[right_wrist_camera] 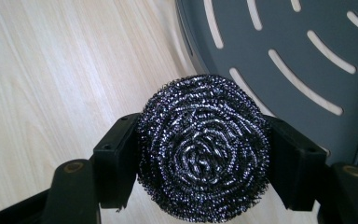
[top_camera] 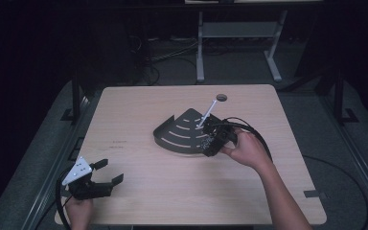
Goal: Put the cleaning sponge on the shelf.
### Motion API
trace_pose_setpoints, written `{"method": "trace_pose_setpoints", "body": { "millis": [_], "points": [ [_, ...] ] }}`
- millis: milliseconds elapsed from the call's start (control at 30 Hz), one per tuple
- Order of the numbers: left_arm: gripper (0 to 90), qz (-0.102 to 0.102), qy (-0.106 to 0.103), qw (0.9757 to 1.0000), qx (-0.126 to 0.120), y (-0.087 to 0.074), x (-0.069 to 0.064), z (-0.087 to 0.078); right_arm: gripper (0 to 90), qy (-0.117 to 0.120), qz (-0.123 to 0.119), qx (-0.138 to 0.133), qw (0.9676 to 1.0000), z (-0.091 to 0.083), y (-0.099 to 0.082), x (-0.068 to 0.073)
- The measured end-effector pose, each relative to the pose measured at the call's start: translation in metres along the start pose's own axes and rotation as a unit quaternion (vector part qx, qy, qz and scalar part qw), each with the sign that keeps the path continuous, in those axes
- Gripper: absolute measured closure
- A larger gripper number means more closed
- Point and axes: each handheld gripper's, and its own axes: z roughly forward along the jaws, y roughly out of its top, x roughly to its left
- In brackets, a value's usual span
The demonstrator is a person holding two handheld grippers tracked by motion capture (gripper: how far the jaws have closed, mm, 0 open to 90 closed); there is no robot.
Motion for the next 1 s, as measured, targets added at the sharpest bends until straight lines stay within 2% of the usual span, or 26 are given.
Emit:
{"method": "trace_pose_setpoints", "body": {
  "millis": [200, 733, 867, 1000],
  "points": [
    [13.7, 0.000, 0.000, 1.0000, -0.001, 0.000, 0.000, -0.001, 32.3, -0.008, -0.003, 0.008, 0.9999, -0.002, 0.008, -0.002],
    [13.7, -0.001, 0.001, 1.0000, -0.003, 0.000, 0.000, -0.001, 32.3, -0.006, -0.003, 0.016, 0.9999, -0.003, 0.022, -0.012],
    [13.7, -0.002, 0.001, 1.0000, -0.003, 0.000, 0.000, -0.001, 32.3, -0.001, 0.000, 0.008, 1.0000, -0.005, 0.024, -0.015],
    [13.7, -0.002, 0.001, 1.0000, -0.003, 0.000, 0.000, -0.001, 32.3, -0.007, -0.002, 0.012, 0.9999, -0.007, 0.028, -0.017]
  ]
}}
